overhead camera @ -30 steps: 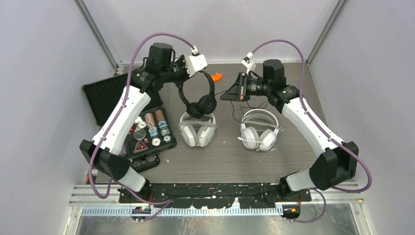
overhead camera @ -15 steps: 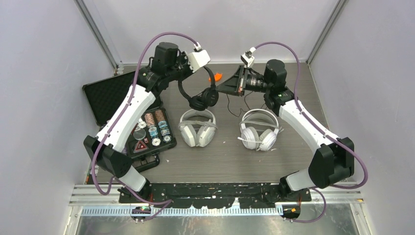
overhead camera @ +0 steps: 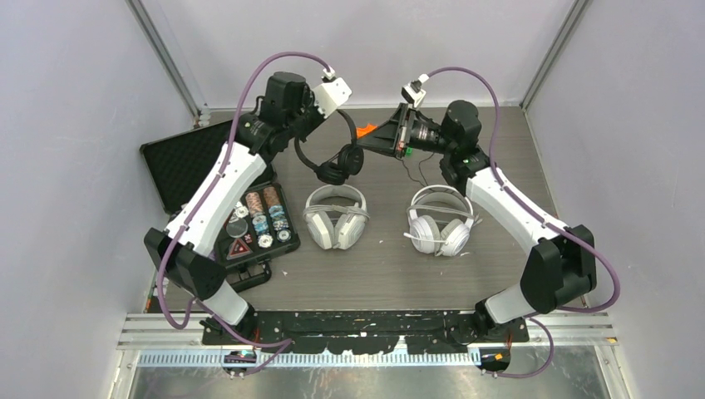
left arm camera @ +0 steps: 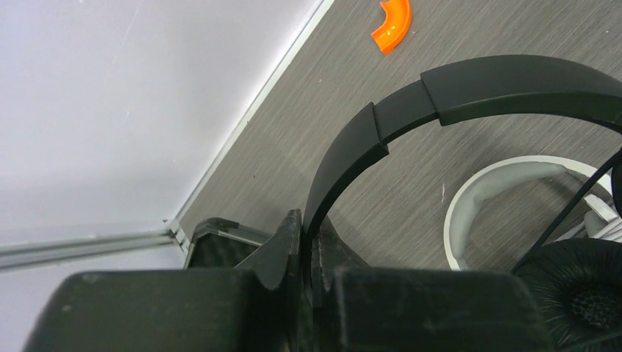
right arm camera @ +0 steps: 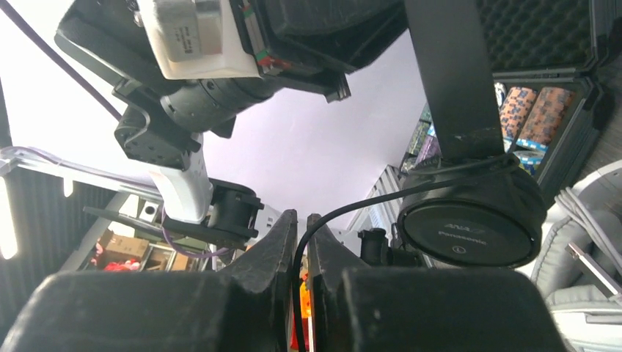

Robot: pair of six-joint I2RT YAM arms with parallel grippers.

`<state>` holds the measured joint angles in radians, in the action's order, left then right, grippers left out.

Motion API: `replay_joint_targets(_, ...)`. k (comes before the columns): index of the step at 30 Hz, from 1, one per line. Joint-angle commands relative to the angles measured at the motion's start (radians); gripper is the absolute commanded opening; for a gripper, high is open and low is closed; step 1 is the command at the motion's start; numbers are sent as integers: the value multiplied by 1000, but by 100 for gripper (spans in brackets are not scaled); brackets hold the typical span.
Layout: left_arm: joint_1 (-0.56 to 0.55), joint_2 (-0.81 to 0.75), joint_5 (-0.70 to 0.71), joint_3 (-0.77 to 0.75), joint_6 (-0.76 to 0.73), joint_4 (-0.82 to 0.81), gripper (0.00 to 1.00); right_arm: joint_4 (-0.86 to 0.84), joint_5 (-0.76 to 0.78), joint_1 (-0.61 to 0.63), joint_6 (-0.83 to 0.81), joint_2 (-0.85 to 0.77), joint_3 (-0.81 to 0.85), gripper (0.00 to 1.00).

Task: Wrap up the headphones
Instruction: Wrap the headphones cable around the headphones.

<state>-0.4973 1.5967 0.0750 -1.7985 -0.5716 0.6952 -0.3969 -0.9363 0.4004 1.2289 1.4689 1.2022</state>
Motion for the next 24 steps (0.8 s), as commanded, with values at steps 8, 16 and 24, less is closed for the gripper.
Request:
replay_joint_targets(8, -4, -75, -24, 19, 128, -25, 0, 215, 219, 12, -264, 10, 180, 0)
replay_joint_targets(16, -5, -117, -63, 88, 150, -33, 0, 230, 218, 11, -257, 62, 229, 0)
replay_joint_targets(24, -4, -119, -85, 86, 187, -43, 0, 284, 233, 12, -313, 60, 248, 0)
